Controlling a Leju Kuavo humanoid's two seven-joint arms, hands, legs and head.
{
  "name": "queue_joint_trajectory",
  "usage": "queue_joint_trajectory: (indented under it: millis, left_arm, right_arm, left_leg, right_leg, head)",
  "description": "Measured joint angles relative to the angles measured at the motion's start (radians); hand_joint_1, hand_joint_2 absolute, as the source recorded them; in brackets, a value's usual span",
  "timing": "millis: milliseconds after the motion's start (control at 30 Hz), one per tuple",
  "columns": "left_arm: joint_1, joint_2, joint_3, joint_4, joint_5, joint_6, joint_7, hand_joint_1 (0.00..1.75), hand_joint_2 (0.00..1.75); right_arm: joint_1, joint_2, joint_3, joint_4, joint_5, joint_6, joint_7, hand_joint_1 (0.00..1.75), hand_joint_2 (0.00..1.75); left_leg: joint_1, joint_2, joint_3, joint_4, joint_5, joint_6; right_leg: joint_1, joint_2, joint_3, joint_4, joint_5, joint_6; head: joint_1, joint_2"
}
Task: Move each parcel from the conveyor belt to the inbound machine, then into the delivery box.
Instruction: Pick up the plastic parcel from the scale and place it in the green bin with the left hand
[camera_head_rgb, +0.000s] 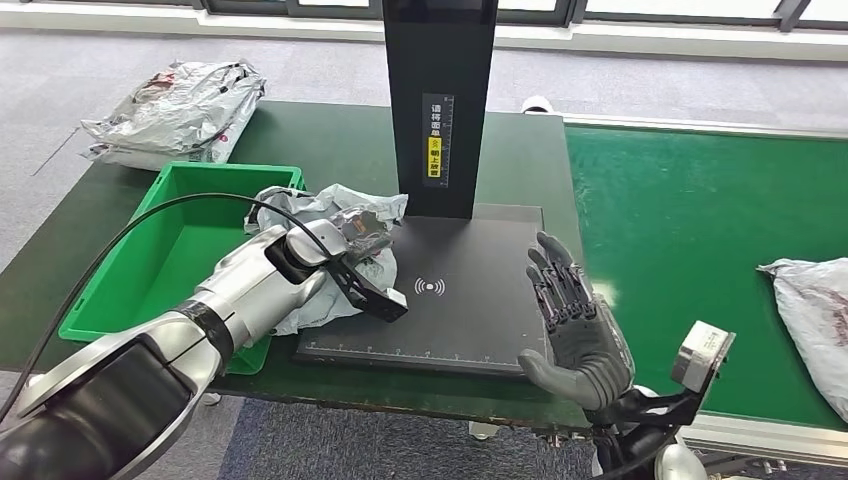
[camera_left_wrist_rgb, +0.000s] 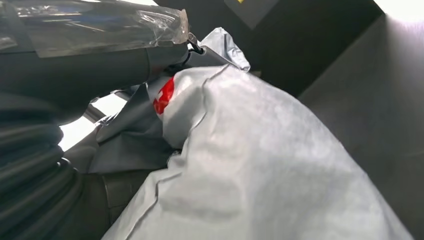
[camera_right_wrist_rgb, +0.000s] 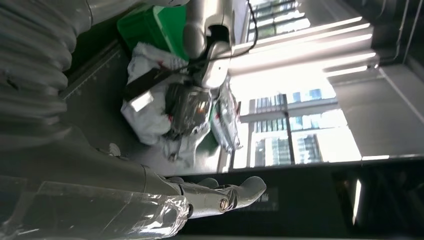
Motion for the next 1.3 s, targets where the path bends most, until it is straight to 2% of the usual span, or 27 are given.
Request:
queue_joint_trajectory:
  millis: [400,667,733,900,1033,1200,1300]
  left_arm:
    - [0.045,0.089,-0.011,-0.127,0.046,0.09,-0.009,1.75,1.75]
    - [0.048,0.151,0.002,-0.243,0.05,0.183,0.069,1.75,1.75]
    - [0.05,0.169,0.014,-0.277,0.043,0.22,0.114,1.75,1.75]
    - [0.058,0.246,0.129,-0.41,-0.004,0.312,0.244,1.75,1.75]
    - [0.066,0.307,0.283,-0.493,-0.049,0.364,0.262,1.75,1.75]
    - [0.036,0.379,0.474,-0.523,-0.104,0.468,0.281,1.75,1.75]
    - [0.014,0.408,0.545,-0.532,-0.122,0.494,0.286,1.75,1.75]
  right_arm:
    - [0.081,-0.041,-0.081,-0.025,0.051,-0.022,-0.067,0.0,1.75]
    - [0.101,-0.042,-0.101,-0.038,0.051,-0.017,-0.072,0.0,1.75]
    - [0.107,-0.042,-0.11,-0.044,0.055,-0.013,-0.069,0.0,1.75]
    - [0.13,-0.04,-0.133,-0.061,0.065,0.004,-0.058,0.0,1.75]
    - [0.138,-0.032,-0.144,-0.064,0.068,0.012,-0.052,0.0,1.75]
    - [0.152,-0.02,-0.146,-0.064,0.069,0.019,-0.046,0.0,1.75]
    - [0.155,-0.016,-0.146,-0.064,0.069,0.021,-0.043,0.0,1.75]
  left_leg:
    - [0.0,0.0,-0.001,0.0,0.0,0.0]
    - [0.0,0.0,-0.002,0.0,0.0,0.0]
    - [0.0,0.0,-0.002,0.0,0.0,0.0]
    - [0.0,0.002,-0.003,0.0,0.0,-0.001]
    - [0.0,0.005,-0.004,0.0,0.001,-0.001]
    - [0.003,0.006,-0.005,-0.001,0.001,-0.003]
    - [0.003,0.005,-0.005,-0.001,0.001,-0.003]
  right_leg:
    - [0.001,0.001,-0.002,0.0,0.0,0.0]
    - [0.001,0.001,-0.002,0.0,0.0,0.0]
    - [0.001,0.001,-0.002,0.0,0.0,0.0]
    - [0.001,0.001,-0.004,0.0,0.0,0.0]
    - [0.002,0.004,-0.006,0.001,0.0,0.0]
    - [0.003,0.005,-0.008,0.001,0.001,-0.001]
    - [0.003,0.005,-0.008,0.001,0.001,-0.002]
  head:
    - [0.0,0.0]
    - [0.0,0.0]
    - [0.0,0.0]
    - [0.0,0.0]
    - [0.0,0.0]
    - [0.0,0.0]
    - [0.0,0.0]
